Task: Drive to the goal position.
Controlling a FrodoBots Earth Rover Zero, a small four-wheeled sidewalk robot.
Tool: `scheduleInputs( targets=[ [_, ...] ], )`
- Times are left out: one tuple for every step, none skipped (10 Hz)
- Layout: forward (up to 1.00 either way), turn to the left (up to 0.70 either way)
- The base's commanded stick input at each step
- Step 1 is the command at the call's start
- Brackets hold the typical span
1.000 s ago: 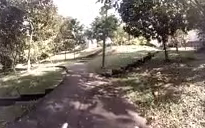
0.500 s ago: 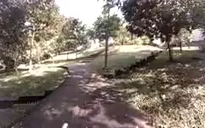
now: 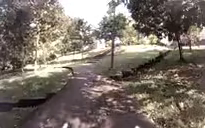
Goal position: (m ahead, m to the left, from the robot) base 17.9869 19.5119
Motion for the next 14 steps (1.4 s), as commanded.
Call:
scheduleInputs(
  targets=[
    [0.70,0.00],
    [0.70,0.00],
    [0.70,0.27],
    [0.70,0.27],
    [0.70,0.27],
    [0.70,0.27],
    [0.70,0.24],
    [0.70,0.00],
    [0.70,0.00],
    [0.70,0.00],
    [0.70,0.00],
    [0.70,0.00],
    [0.70,0.00],
    [0.70,0.00]
  ],
)
